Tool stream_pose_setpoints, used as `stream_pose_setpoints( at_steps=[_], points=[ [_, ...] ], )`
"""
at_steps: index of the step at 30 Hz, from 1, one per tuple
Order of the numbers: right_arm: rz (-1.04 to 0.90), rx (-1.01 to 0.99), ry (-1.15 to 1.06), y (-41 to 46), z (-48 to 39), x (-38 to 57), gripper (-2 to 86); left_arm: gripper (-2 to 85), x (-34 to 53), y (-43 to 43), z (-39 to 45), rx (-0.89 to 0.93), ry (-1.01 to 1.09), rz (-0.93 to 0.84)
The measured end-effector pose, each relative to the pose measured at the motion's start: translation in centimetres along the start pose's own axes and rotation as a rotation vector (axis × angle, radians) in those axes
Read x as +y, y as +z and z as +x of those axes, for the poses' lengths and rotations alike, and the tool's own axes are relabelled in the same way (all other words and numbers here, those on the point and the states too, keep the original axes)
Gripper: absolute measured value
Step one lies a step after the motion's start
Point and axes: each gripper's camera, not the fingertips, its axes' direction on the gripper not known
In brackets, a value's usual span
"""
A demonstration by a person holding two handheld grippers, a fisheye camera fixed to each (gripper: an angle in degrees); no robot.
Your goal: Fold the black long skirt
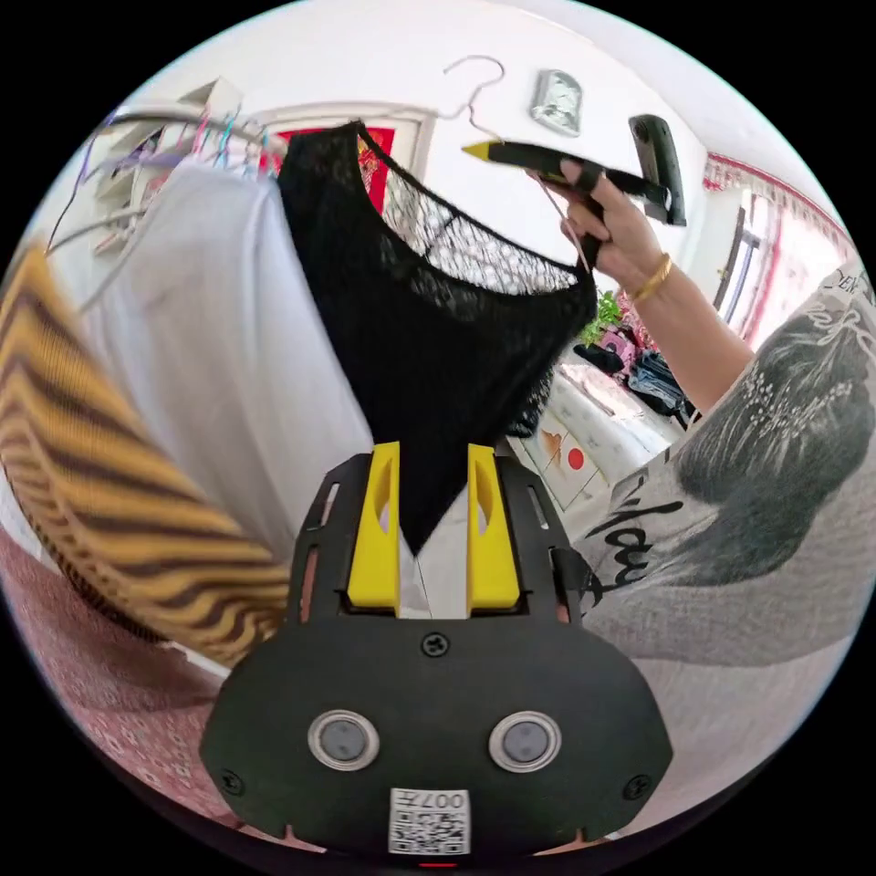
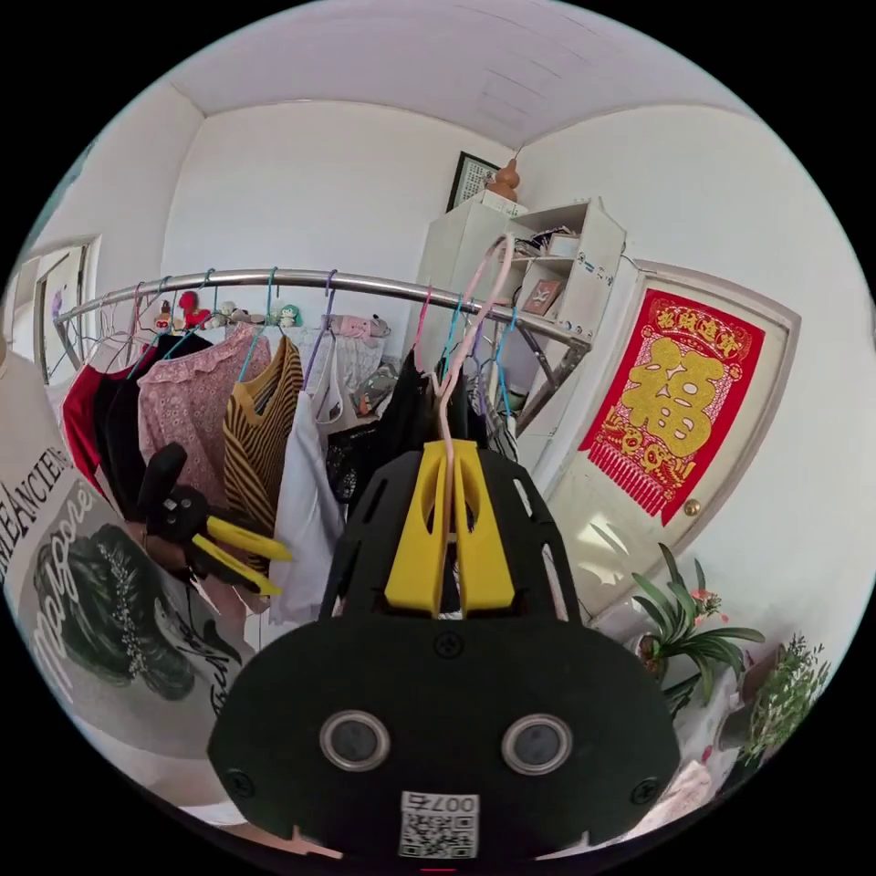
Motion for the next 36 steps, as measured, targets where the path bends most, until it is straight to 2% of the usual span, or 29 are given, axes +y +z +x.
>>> stream_pose_setpoints(
  at_steps=[5,10,15,18,19,21,26,32,36],
  points=[
    [-0.034,0.112,0.071,-9.8,-0.2,7.5,0.0,10.0,-7.2,-4.4,5.2,-0.018,0.143,0.19],
    [-0.072,0.217,0.135,-17.5,-1.5,14.2,0.0,9.5,-13.1,-5.1,9.7,-0.028,0.159,0.239],
    [-0.141,0.314,0.157,-24.2,-3.4,20.3,-0.1,10.0,-20.3,-4.2,17.0,0.294,0.244,0.193],
    [-0.169,0.378,0.175,-28.7,-4.9,23.8,-0.1,7.1,-24.2,-3.4,23.8,0.392,0.377,0.153],
    [-0.18,0.407,0.193,-30.5,-5.5,25.2,-0.1,4.9,-25.6,-3.3,26.1,0.482,0.416,0.144],
    [-0.192,0.45,0.228,-33.1,-6.2,27.1,-0.1,1.3,-27.6,-3.3,29.2,0.572,0.442,0.129],
    [-0.205,0.633,0.34,-40.3,-8.1,32.4,-0.1,-0.7,-33.8,-4.8,35.5,0.873,0.511,0.095],
    [-0.326,0.873,0.456,-42.3,-8.3,37.6,-0.1,-1.0,-41.3,-6.3,39.9,1.202,0.621,0.014],
    [-0.418,0.91,0.547,-39.7,-6.3,40.5,-0.1,-1.0,-46.4,-5.5,42.1,1.359,0.653,-0.045]
  ],
)
